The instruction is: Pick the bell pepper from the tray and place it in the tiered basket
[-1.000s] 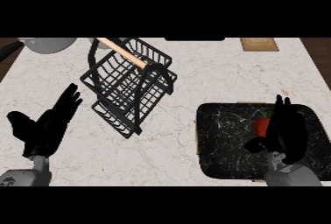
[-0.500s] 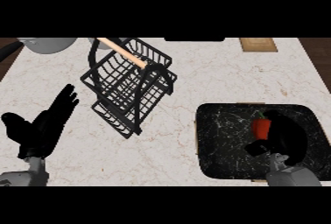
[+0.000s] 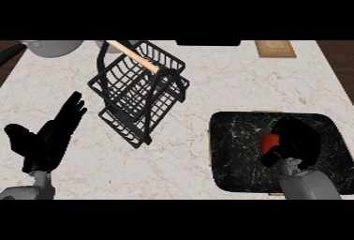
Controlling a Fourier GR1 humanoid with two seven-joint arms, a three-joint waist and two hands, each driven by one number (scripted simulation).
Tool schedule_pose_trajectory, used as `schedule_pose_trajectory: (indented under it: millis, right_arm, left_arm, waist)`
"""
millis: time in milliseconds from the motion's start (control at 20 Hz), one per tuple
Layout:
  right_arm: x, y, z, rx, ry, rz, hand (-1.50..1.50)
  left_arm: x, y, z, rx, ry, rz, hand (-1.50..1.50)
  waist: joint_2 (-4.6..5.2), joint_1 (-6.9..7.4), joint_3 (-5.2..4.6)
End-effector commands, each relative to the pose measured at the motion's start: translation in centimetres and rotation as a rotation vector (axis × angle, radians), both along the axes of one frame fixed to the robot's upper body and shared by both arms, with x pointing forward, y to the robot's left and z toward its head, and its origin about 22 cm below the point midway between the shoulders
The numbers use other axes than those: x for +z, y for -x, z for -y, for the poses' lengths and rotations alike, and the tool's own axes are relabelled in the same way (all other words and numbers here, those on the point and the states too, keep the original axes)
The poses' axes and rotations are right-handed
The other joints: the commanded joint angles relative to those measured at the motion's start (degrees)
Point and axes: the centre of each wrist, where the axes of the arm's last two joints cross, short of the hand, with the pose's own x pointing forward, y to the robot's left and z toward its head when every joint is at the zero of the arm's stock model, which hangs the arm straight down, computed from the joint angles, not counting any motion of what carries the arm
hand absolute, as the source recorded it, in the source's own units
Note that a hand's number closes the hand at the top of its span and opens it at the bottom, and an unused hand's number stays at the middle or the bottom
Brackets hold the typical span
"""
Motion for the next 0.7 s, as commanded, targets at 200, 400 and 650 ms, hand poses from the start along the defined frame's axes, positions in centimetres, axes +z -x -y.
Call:
schedule_pose_trajectory:
  millis: [200,400,650]
  right_arm:
    - [-0.4,5.4,-1.0,0.09,0.113,0.095,1.5]
    - [1.2,10.9,-4.2,0.214,0.037,0.036,1.5]
    - [4.2,12.5,-5.9,0.232,-0.02,0.404,1.5]
  left_arm:
    - [-0.2,0.1,-0.9,0.013,0.017,-0.03,0.0]
    - [0.7,0.5,-0.6,0.02,-0.007,-0.004,0.0]
    - [0.3,0.1,-0.5,0.002,0.008,-0.01,0.0]
  waist:
    - [0.63,-0.94,0.83]
    - [0.39,-1.39,0.82]
    - [0.47,-1.14,0.85]
